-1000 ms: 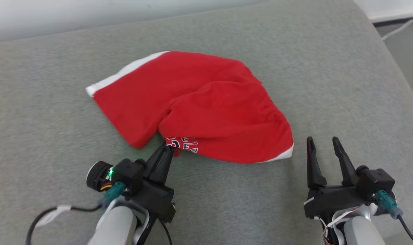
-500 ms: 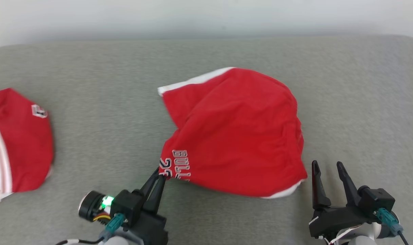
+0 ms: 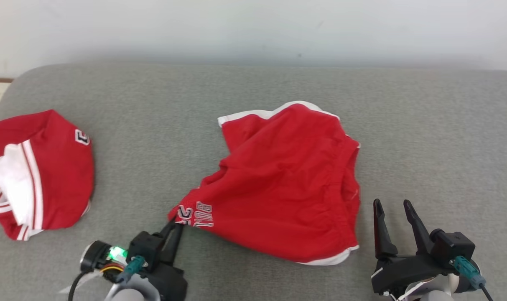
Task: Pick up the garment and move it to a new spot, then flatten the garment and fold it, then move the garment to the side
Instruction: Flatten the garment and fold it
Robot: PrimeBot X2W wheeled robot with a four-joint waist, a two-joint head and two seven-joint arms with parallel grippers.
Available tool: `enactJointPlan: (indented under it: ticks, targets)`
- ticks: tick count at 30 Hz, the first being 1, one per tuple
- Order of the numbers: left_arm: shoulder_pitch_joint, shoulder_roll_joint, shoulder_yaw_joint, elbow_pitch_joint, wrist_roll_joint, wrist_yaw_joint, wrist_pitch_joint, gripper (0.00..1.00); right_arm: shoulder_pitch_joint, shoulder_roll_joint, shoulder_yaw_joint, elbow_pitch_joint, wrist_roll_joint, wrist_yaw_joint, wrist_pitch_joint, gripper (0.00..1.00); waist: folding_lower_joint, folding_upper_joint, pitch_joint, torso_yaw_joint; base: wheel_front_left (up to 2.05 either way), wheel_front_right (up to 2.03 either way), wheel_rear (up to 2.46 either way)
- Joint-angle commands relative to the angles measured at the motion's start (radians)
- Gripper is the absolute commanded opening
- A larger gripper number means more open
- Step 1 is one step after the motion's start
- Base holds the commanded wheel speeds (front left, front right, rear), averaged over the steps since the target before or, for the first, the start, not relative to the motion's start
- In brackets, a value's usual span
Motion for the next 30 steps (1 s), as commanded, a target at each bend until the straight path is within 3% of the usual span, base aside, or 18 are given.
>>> enactJointPlan:
  ticks: [1,4,6,7,13,30]
  targets:
    - [-0.017,0.011,0.003,0.034,0.007,0.008,-0.001,0.00,0.001,0.000,0.003,0.001,0.008,0.000,-0.001,1.00,0.0001,0.0000,0.008,-0.037,0.00,0.00,0.00]
    - [-0.100,0.022,0.009,0.197,0.014,0.019,-0.001,0.00,-0.007,0.001,0.012,0.005,0.008,0.000,-0.001,1.00,0.0001,0.0000,0.012,-0.090,0.00,0.00,0.00]
    - [-0.131,0.020,0.021,0.270,0.003,0.030,0.001,0.41,-0.006,0.001,0.015,0.007,0.009,0.000,-0.001,1.00,0.0001,0.0000,0.011,-0.111,0.00,0.00,0.00]
    - [-0.146,0.018,0.024,0.295,0.002,0.037,0.001,1.00,-0.003,0.001,0.014,0.007,0.009,0.000,-0.001,1.00,0.0001,0.0000,0.009,-0.119,0.00,0.00,0.00]
    - [-0.149,-0.002,0.047,0.349,-0.040,0.059,-0.001,1.00,0.022,-0.004,0.009,0.012,0.012,0.000,-0.001,1.00,0.0001,0.0000,-0.016,-0.131,0.00,0.00,0.00]
    - [0.122,-0.014,0.114,0.026,-0.081,0.092,-0.001,1.00,0.040,-0.013,0.047,0.012,0.006,0.000,0.000,1.00,0.0001,0.0000,-0.074,0.004,0.00,0.00,0.00]
